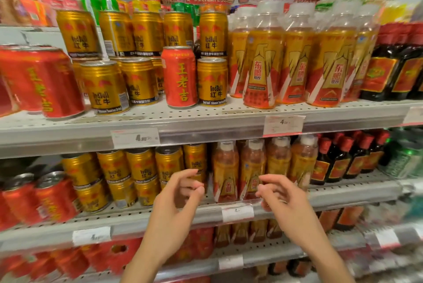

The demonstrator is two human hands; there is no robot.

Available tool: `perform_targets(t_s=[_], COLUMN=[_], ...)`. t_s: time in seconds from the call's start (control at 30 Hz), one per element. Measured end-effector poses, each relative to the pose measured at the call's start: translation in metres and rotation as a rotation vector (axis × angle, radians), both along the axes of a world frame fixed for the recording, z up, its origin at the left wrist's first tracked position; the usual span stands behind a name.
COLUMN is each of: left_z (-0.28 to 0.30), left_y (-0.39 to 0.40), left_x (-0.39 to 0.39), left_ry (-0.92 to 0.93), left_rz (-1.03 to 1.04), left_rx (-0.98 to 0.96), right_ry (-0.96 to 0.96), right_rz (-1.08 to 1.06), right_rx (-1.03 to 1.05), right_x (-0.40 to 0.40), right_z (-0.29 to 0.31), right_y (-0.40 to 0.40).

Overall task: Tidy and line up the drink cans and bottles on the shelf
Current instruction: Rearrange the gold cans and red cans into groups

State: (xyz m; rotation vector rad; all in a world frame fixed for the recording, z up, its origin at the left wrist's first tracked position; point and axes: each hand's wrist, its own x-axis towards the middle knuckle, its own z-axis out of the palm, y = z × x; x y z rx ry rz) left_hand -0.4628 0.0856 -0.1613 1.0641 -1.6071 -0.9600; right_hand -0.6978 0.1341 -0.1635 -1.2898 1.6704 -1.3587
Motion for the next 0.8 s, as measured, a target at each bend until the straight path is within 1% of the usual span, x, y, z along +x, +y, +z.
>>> perform_targets(t_s=[0.2, 0.3, 0.4, 0.47, 0.53, 0.6, 0.67, 0.73, 0.8], left_z=[0.009, 0.017, 0.03, 0.042, 0.058, 0.077, 0.098, 0.12, 0.14], left_y=[-0.014, -0.019, -0.022, -0.027, -0.031, -0.036, -0.044, -0.057, -0.073], left_x=[0.074, 0.099, 0.115, 0.124, 0.13, 0.135, 0.137, 0.136, 0.134], left_ry=[0.018, 0.043, 0.033, 0.016, -0.022, -0.079, -0.15, -0.257, -0.402], left_rz=[-0.027, -0.039, -0.045, -0.037, -0.032, -0.02, -0.001, 0.051, 0.168], left_rx=[-0.032, -0.052, -0.092, -0.133, -0.187, -0.277, -0.412, -0.592, -0.797], right_ry=[0.003, 0.015, 0.031, 0.071, 0.158, 0.263, 0.359, 0.461, 0.584], right_rz=[-0.056, -0.074, -0.043, -0.04, -0.053, -0.038, -0.007, -0.002, -0.022], right_rx=[0.025, -0.002, -0.035, -0.082, -0.148, -0.211, -0.279, -0.379, -0.489], right_x=[0.077, 0.102, 0.118, 0.125, 0.127, 0.125, 0.123, 0.125, 0.128], right_z=[0.005, 0.014, 0.033, 0.049, 0.069, 0.094, 0.122, 0.149, 0.174], right_y=[0.001, 0.001, 0.001, -0.002, -0.006, -0.016, -0.032, -0.052, -0.074])
